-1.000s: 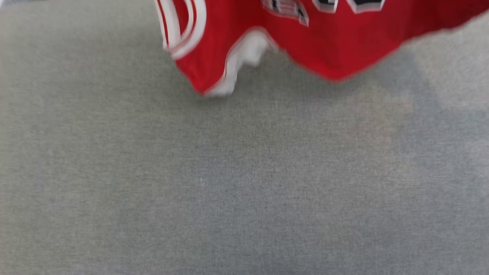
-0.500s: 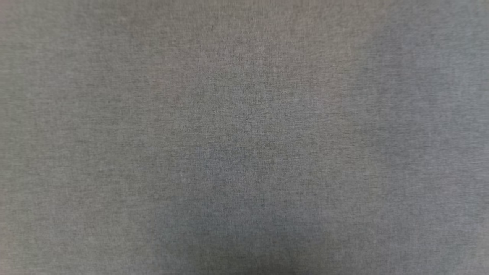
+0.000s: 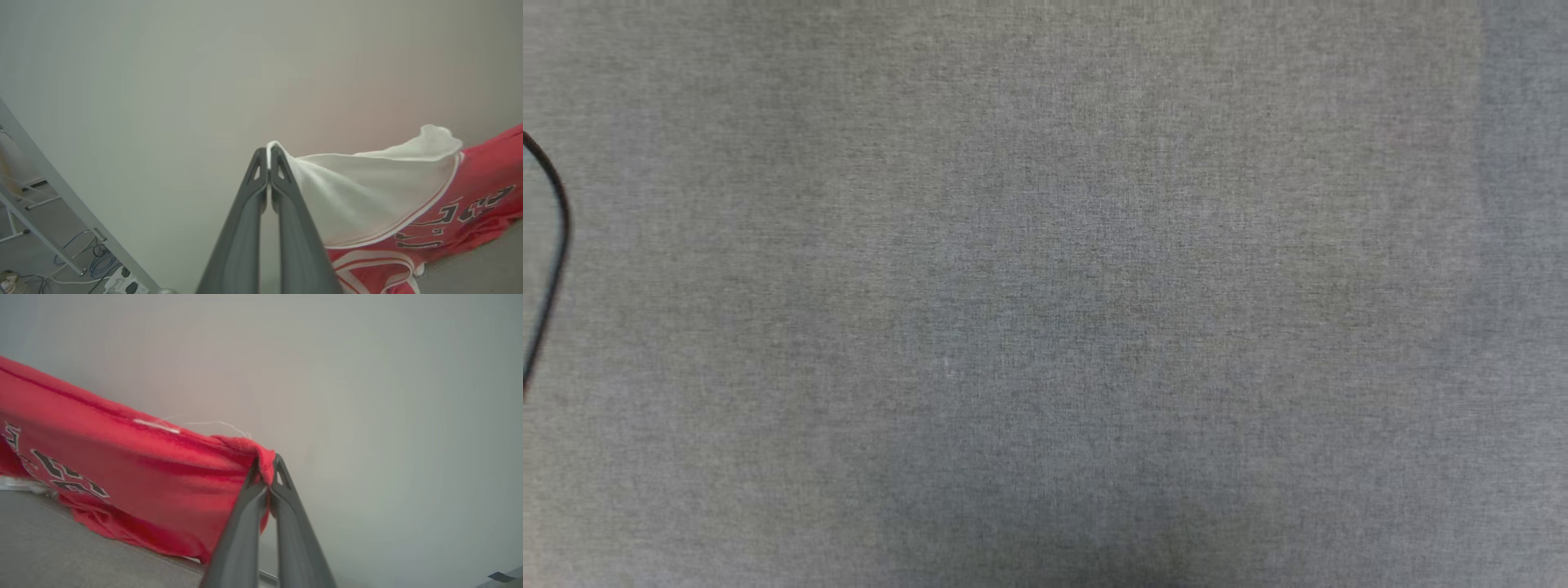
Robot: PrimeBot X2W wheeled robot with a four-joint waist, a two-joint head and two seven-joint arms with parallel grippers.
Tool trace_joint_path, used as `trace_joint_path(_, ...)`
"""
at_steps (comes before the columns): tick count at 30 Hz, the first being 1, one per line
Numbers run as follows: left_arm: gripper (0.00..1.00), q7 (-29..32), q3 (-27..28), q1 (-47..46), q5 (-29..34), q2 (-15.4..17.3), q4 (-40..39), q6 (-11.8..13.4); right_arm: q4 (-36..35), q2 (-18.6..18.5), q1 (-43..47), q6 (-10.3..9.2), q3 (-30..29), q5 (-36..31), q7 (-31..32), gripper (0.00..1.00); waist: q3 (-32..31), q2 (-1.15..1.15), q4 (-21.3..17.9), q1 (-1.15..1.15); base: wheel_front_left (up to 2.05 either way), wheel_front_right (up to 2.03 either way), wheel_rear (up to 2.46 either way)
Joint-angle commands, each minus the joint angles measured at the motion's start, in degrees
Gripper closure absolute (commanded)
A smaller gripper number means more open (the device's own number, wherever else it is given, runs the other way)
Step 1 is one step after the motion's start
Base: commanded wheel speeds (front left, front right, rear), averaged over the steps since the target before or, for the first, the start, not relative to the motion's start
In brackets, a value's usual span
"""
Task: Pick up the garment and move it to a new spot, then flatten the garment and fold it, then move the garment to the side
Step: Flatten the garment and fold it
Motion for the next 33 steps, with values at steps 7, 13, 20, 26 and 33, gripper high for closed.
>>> trace_joint_path(7,1.00,-0.34,2.50,21.32,-0.86,-1.59,-10.58,0.45,0.78,-0.18,13.15,-0.48,2.71,4.96,-3.49,1.00,-8.76,0.00,1.74,-0.01,0.00,0.00,0.00)
trace_joint_path(13,1.00,-0.35,2.48,38.37,-2.26,-2.12,-14.85,2.05,0.15,-0.82,25.69,-0.48,5.27,8.97,-3.92,1.00,-15.42,0.00,2.88,-0.01,0.00,0.00,0.00)
trace_joint_path(20,1.00,0.93,0.54,54.97,-5.62,-1.63,-17.69,3.49,-1.60,-3.24,39.27,-0.48,7.88,15.31,-2.03,1.00,-22.44,0.00,4.29,-0.01,0.00,0.00,0.00)
trace_joint_path(26,1.00,1.79,-1.58,65.87,-7.19,-1.07,-21.18,4.63,-2.91,-4.61,48.99,-0.48,7.33,21.76,0.10,1.00,-27.45,0.00,5.30,-0.01,0.00,0.00,0.00)
trace_joint_path(33,1.00,2.78,-3.02,74.61,-8.50,0.03,-25.63,6.49,-6.51,-5.61,59.18,-0.48,5.56,27.13,1.53,1.00,-31.96,0.00,5.72,-0.01,0.00,0.00,0.00)
